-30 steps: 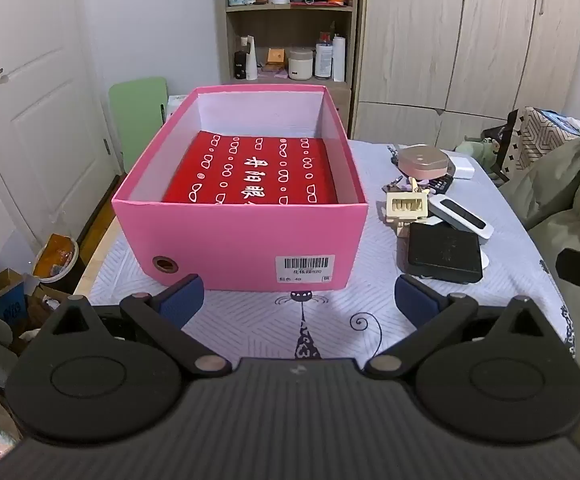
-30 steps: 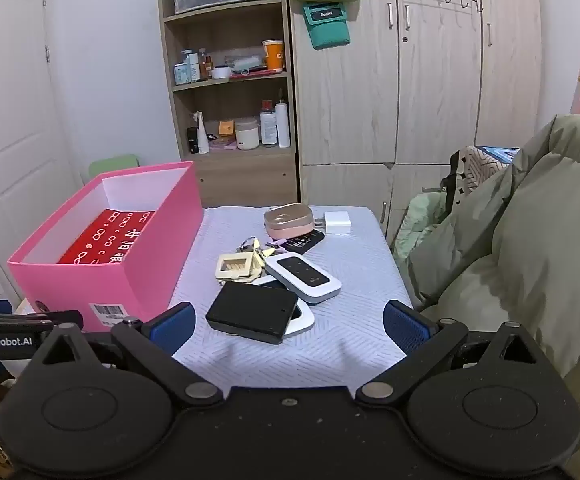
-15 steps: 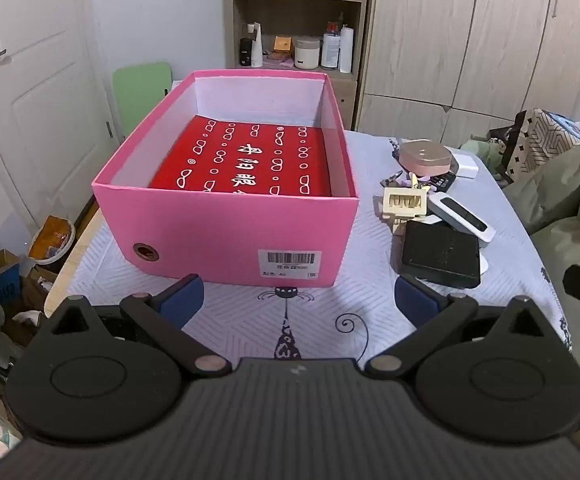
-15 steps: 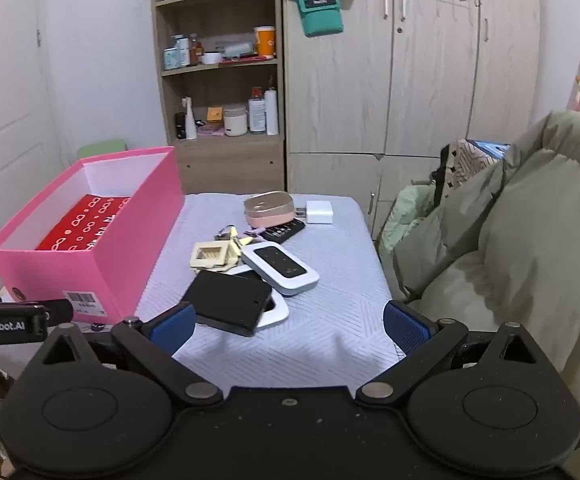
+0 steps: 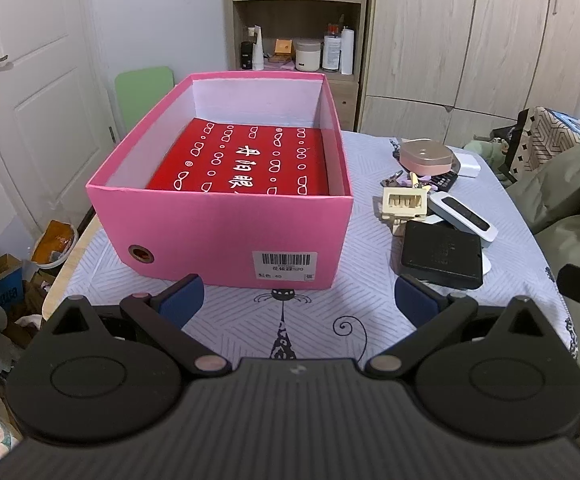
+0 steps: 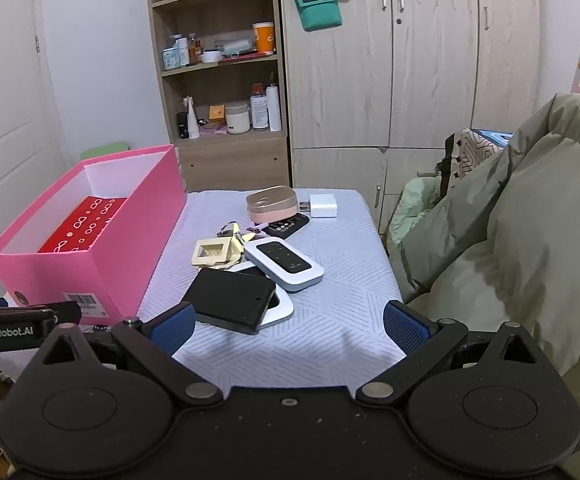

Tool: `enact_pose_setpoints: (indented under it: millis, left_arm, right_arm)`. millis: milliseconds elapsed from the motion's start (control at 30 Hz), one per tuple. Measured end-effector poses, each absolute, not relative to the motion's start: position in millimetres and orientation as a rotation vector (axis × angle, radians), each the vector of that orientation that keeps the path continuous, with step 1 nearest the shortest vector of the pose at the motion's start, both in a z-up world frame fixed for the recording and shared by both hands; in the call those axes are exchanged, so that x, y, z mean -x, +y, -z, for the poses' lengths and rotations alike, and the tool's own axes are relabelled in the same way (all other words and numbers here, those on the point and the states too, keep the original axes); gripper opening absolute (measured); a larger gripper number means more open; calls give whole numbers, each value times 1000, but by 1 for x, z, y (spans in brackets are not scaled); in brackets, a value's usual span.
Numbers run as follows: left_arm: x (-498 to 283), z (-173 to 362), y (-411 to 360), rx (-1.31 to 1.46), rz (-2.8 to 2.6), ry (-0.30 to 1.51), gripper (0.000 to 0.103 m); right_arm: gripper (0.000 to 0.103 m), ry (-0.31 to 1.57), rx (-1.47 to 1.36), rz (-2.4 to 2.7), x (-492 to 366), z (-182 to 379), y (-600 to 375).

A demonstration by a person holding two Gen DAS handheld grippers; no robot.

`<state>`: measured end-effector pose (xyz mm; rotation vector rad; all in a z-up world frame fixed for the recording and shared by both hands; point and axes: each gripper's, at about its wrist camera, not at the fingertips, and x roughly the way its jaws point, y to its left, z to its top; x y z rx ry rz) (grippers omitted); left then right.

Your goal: Organize rigid objects

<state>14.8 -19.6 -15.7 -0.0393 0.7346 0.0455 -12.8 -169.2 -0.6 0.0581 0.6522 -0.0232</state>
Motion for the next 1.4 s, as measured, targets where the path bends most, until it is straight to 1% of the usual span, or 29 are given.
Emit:
enact_pose_setpoints:
  millis: [1400]
  left_arm:
    - [-13, 16, -3, 50, -56, 733, 103]
  right_arm:
    - [102, 666, -23, -7, 11, -1, -144]
